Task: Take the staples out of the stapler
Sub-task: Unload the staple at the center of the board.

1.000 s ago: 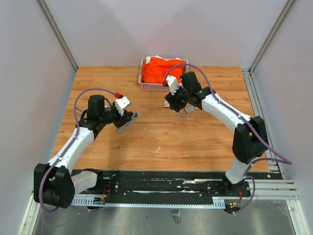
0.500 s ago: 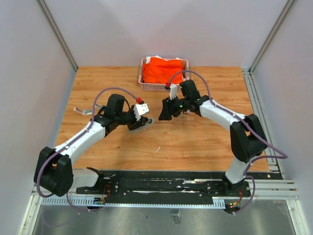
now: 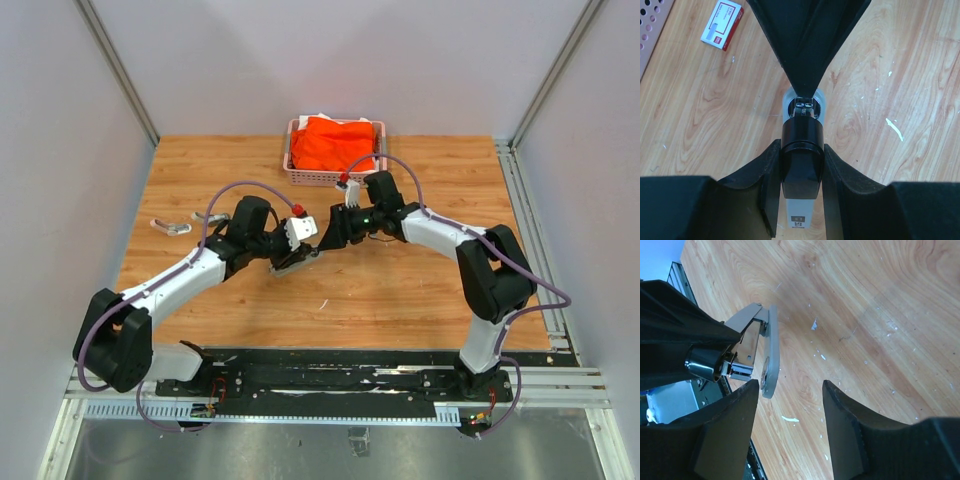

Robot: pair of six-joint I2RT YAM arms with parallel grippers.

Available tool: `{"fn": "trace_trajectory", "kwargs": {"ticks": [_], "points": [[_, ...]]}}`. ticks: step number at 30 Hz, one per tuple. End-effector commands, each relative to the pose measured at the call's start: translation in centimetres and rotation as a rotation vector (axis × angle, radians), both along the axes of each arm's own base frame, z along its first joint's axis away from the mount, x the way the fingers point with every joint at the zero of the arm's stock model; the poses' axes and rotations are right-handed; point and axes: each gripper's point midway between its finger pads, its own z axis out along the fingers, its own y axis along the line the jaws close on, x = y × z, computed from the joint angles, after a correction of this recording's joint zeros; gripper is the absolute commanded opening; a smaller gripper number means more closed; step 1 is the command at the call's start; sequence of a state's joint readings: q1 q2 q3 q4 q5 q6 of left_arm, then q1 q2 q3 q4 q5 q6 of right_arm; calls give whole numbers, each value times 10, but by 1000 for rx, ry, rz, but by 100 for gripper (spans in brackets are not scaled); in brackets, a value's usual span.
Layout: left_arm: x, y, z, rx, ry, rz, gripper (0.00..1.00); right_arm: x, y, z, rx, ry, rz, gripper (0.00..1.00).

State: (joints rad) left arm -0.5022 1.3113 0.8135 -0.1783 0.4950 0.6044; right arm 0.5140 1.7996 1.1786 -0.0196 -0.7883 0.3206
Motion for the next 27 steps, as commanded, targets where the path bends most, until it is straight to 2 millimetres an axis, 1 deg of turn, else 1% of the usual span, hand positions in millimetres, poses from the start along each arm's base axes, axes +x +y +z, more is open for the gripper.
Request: {"fn": "trace_trajectory", "kwargs": {"ticks": [1, 4, 6, 8, 15, 20, 24, 27], "points": [[15, -17, 31, -67, -96, -11, 0, -6, 2, -11, 19, 64, 6, 53], [15, -18, 32, -75, -96, -10, 0, -6, 2, -15, 10, 79, 0, 46], [14, -19, 32, -80, -100, -10, 0, -6, 1, -18, 3, 90, -7, 40], [14, -19, 32, -82, -102, -7, 0, -7, 1, -20, 2, 104, -8, 36], [16, -21, 34, -93, -114, 14, 0, -9, 3, -28, 1, 147, -15, 34], [18, -21, 40, -112, -127, 32, 0, -10, 1, -40, -13, 170, -23, 34], [14, -23, 44, -121, -117, 10, 0, -10, 2, -45, -13, 183, -23, 34], [7, -26, 47, -130, -116, -28, 0, -9, 2, -48, -5, 192, -23, 34]]}}
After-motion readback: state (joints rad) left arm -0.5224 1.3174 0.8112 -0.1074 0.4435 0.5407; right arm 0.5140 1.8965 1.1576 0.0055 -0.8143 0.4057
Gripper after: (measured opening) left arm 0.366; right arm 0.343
